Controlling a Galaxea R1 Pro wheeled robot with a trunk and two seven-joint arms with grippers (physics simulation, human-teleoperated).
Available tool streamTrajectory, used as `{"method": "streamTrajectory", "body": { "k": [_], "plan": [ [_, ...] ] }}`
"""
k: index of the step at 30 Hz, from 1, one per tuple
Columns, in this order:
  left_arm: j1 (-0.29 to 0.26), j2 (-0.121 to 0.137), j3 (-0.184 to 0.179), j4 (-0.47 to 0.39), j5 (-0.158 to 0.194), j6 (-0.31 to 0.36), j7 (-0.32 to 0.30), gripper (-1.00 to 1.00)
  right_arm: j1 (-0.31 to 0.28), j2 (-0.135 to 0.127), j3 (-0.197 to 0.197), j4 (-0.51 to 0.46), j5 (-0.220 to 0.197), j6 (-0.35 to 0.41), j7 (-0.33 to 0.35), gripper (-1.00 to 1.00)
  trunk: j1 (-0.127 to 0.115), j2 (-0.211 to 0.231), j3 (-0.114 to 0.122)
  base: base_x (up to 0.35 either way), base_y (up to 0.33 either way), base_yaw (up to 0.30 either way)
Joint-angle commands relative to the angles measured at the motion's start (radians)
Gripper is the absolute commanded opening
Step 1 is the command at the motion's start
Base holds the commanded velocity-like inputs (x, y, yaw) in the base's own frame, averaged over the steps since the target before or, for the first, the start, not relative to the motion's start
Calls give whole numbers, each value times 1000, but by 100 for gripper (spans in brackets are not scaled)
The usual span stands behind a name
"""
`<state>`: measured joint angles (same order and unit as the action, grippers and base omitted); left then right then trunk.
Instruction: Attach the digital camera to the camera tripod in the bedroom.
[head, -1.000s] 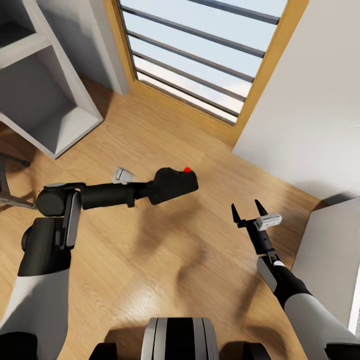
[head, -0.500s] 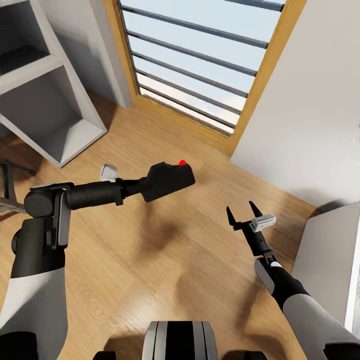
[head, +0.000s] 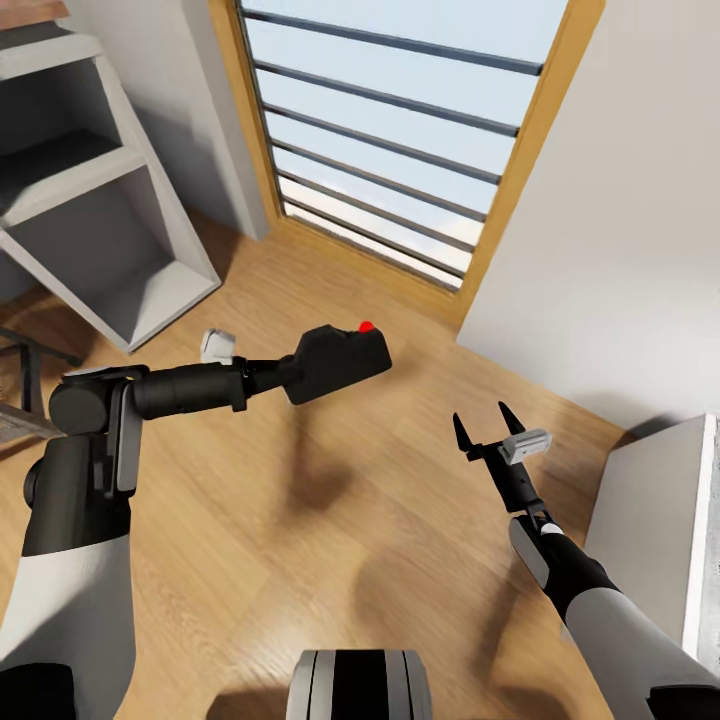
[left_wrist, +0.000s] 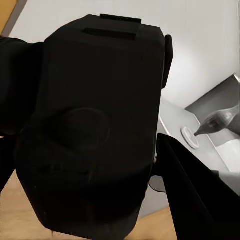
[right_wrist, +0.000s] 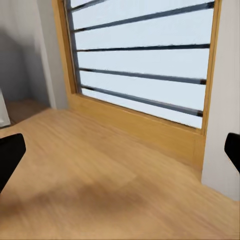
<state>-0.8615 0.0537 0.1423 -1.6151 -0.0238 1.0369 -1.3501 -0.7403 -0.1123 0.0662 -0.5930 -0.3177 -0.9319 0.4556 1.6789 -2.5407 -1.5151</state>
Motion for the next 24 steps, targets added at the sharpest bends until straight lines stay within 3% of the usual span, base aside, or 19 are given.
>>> {"method": "streamTrajectory", "body": {
  "k": [1, 19, 21, 22, 24],
  "plan": [
    [-1, 0, 1, 0, -2, 10, -7, -100, -1, -1, 6, 1, -11, -2, 4, 100, -1, 0, 3, 0, 0, 0],
    [-1, 0, 0, 2, -2, 10, -17, -100, -1, -1, 7, 1, -11, 0, 4, 100, -9, 4, 74, 0, 0, 0],
    [-1, 0, -1, 2, -2, 10, -31, -100, -1, -1, 7, 1, -11, -1, 4, 100, -10, 5, 81, 0, 0, 0],
    [-1, 1, -1, 1, -2, 10, -97, -100, -1, -1, 7, 1, -10, -2, 5, 100, -10, 5, 85, 0, 0, 0],
    [-1, 1, -1, 1, -2, 10, -109, -100, -1, -1, 6, 1, -10, -2, 5, 100, -11, 5, 93, 0, 0, 0]
  ]
}}
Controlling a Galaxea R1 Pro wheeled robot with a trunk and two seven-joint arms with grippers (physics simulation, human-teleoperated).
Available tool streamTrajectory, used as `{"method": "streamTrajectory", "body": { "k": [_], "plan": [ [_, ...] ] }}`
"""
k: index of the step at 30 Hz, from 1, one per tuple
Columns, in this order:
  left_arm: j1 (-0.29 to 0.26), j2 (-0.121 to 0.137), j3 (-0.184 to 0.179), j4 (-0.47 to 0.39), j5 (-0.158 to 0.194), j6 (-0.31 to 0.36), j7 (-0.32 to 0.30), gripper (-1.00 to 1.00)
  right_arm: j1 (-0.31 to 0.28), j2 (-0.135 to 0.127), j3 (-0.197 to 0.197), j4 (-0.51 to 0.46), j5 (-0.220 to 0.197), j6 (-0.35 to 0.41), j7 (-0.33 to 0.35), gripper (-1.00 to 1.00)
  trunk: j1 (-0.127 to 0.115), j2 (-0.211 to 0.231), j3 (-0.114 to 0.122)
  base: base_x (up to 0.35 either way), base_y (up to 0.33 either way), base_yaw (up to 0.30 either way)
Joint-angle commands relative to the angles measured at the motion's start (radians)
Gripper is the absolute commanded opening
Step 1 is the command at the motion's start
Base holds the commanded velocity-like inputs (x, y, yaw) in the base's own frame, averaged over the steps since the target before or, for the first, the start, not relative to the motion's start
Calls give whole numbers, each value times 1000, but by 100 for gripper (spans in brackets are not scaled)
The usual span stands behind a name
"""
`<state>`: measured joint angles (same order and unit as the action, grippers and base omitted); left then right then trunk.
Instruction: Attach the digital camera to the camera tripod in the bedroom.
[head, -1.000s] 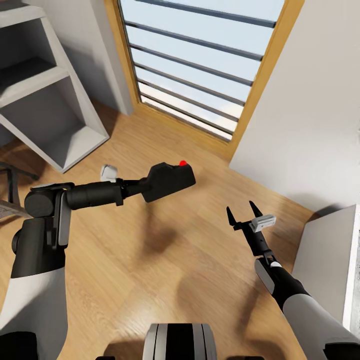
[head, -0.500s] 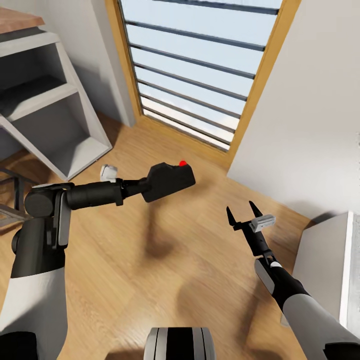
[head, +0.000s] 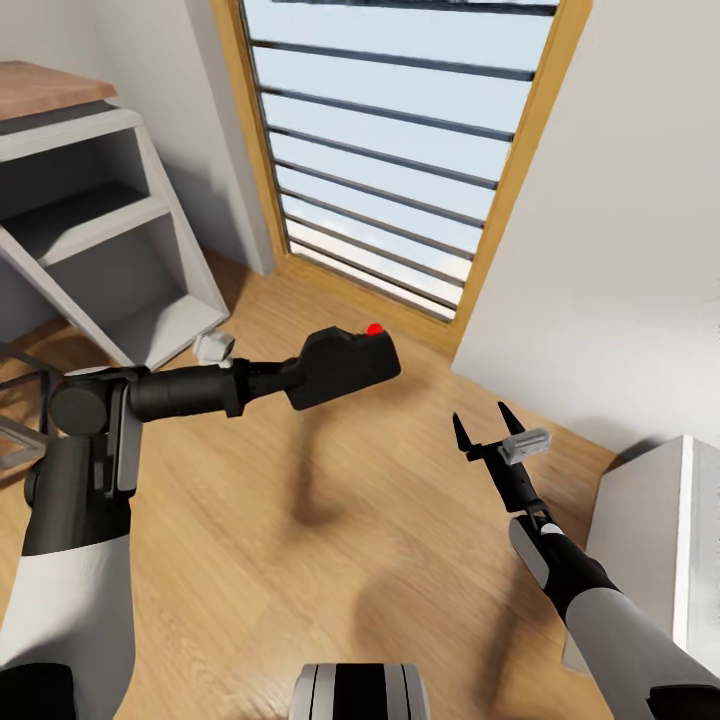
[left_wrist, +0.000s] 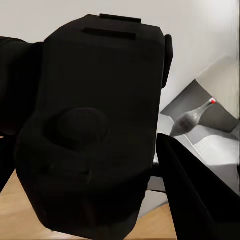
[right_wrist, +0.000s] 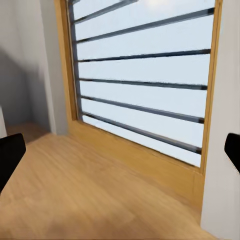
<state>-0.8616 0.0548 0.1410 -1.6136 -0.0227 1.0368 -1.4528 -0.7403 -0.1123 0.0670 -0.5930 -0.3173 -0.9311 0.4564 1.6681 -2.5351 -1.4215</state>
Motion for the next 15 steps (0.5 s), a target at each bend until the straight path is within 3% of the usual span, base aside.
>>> {"method": "streamTrajectory", "body": {
  "k": [1, 15],
  "plan": [
    [-1, 0, 0, 0, -3, 10, -9, -100, -1, -1, 6, 1, -11, -2, 4, 100, -1, 0, 3, 0, 0, 0],
    [-1, 4, -16, 1, -6, 10, -20, -100, -1, -1, 6, 2, -10, -2, 4, 100, -7, 3, 57, 0, 0, 0]
  ]
}}
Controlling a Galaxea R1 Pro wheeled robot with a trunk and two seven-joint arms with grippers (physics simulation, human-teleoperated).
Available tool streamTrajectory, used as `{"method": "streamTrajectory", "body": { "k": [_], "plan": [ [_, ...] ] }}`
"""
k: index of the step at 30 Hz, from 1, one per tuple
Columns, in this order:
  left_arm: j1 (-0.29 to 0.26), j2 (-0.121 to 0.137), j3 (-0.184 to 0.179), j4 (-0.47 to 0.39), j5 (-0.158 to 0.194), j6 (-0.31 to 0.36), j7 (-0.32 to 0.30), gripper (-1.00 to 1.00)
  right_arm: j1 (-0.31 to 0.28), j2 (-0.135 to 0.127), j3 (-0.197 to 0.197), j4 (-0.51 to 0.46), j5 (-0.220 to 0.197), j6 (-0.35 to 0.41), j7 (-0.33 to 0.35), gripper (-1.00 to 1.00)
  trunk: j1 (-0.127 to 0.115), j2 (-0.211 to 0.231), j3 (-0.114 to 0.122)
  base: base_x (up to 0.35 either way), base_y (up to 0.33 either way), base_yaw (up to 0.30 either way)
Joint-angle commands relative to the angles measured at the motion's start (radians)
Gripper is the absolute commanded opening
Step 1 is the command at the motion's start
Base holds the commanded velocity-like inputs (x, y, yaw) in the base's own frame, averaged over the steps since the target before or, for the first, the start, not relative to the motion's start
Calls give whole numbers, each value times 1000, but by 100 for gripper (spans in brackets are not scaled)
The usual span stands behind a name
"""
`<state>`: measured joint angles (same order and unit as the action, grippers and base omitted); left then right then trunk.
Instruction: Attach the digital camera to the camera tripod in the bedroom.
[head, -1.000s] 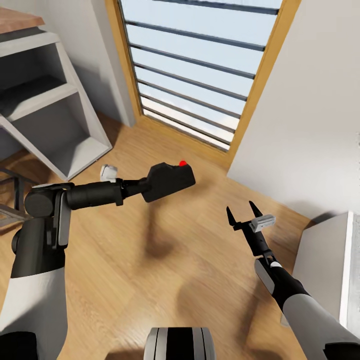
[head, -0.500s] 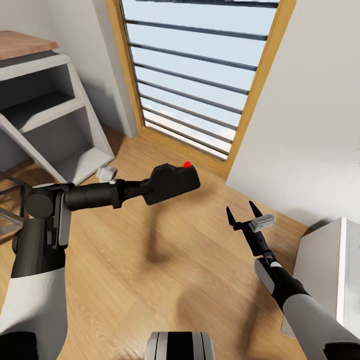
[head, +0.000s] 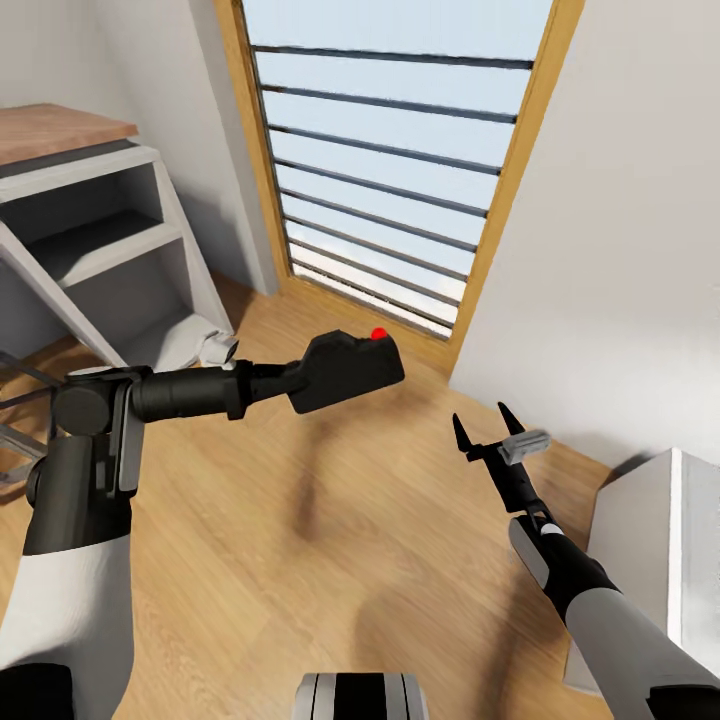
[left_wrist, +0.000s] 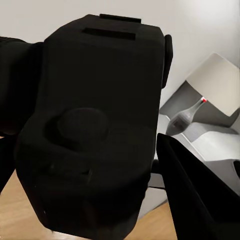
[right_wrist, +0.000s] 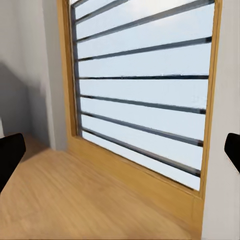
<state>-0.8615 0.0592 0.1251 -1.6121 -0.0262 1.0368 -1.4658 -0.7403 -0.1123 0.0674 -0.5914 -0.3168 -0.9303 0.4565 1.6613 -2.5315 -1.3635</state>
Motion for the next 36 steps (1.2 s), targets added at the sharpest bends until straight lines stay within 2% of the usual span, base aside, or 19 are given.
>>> {"method": "streamTrajectory", "body": {
  "k": [1, 36],
  "plan": [
    [-1, 0, 0, 0, -3, 10, -7, -100, -1, -1, 5, 1, -11, -2, 4, 100, -1, 0, 3, 0, 0, 0],
    [-1, 10, -1, 0, -3, 10, -7, -100, -1, -1, 6, 24, -10, -1, 4, 100, -16, 8, 139, 0, 0, 0]
  ]
}}
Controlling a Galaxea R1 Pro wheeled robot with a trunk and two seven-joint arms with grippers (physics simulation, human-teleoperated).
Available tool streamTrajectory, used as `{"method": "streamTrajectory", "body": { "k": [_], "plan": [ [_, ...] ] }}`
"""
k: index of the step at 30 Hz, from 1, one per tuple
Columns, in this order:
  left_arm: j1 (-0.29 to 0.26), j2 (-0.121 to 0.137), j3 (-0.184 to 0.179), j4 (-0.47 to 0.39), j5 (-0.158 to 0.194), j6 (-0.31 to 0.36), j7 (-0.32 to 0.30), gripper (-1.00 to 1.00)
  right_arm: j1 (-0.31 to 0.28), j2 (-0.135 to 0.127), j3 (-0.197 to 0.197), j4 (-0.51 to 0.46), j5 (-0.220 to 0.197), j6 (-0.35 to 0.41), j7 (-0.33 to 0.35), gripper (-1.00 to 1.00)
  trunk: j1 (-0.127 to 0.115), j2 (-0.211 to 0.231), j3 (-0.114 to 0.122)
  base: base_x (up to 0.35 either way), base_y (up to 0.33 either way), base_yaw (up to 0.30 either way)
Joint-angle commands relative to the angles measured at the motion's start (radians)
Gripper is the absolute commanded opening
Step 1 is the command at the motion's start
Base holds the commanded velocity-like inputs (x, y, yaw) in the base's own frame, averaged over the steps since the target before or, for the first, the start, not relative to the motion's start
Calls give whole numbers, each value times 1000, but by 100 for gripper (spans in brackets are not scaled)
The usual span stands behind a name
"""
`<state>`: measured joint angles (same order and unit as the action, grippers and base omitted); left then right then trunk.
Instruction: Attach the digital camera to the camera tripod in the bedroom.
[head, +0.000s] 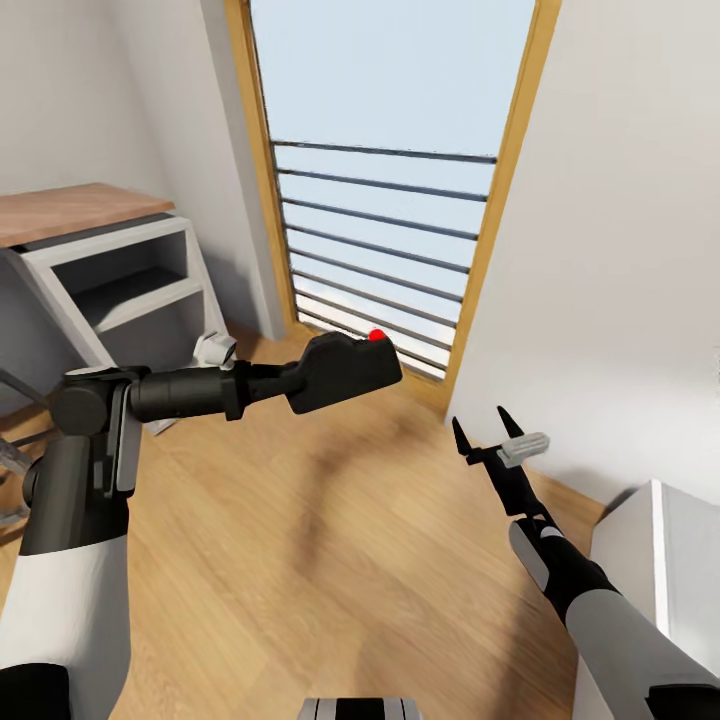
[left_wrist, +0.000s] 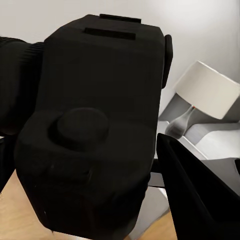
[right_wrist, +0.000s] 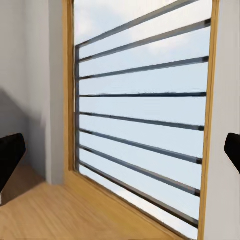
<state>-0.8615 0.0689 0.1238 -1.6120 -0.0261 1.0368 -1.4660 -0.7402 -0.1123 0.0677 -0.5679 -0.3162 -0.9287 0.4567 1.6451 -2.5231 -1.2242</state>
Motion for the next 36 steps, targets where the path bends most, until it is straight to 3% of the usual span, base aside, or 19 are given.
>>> {"method": "streamTrajectory", "body": {
  "k": [1, 36],
  "plan": [
    [-1, 0, 0, 0, -3, 10, -7, -100, -1, -1, 6, 1, -11, -2, 3, 100, -1, 0, 3, 0, 0, 0],
    [-1, 0, -4, 0, -3, 10, -7, -100, -1, -1, 4, 25, -11, -6, 2, 100, -16, 8, 139, 0, 0, 0]
  ]
}}
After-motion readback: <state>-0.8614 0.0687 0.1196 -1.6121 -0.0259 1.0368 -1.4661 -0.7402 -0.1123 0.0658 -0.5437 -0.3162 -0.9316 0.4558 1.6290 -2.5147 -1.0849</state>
